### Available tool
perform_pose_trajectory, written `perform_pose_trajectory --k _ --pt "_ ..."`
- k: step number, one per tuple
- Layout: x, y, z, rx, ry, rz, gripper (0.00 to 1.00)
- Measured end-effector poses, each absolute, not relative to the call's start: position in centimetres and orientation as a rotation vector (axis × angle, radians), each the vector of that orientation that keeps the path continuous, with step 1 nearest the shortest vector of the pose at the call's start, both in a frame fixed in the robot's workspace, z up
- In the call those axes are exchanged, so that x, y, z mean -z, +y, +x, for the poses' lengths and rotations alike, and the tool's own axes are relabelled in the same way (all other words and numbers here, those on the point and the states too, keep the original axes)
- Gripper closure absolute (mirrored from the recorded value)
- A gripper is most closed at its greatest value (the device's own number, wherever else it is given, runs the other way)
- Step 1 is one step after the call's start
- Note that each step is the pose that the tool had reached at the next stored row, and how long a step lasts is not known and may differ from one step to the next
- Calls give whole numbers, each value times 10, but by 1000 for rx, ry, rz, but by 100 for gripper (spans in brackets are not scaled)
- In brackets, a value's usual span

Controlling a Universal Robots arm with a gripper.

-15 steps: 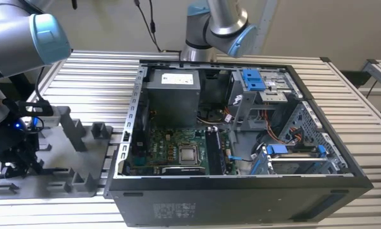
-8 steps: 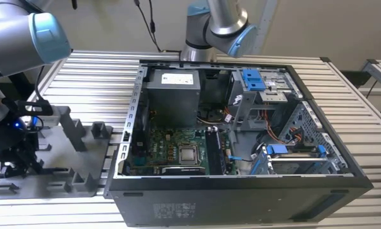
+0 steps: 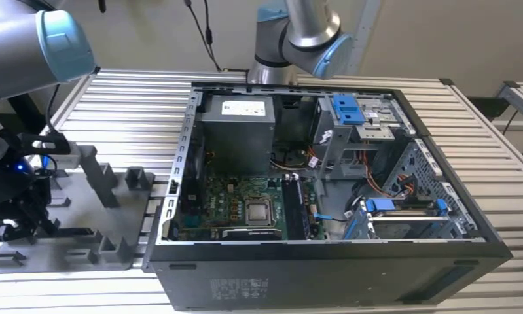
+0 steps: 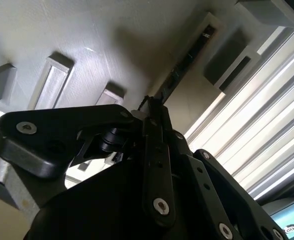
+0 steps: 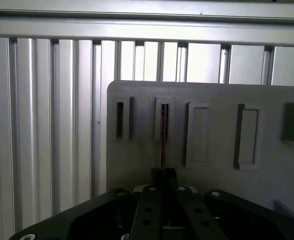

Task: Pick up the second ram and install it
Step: 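Pick up the second ram and move it above second insertion slot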

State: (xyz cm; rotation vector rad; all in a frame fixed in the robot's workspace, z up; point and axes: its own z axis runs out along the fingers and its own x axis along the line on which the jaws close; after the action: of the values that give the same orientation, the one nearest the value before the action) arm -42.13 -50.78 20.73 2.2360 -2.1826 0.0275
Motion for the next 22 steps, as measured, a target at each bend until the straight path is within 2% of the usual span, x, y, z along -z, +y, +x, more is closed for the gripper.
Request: perform_pose_trajectory --k 22 --pt "-231 -508 -421 -27 -2183 2236 86"
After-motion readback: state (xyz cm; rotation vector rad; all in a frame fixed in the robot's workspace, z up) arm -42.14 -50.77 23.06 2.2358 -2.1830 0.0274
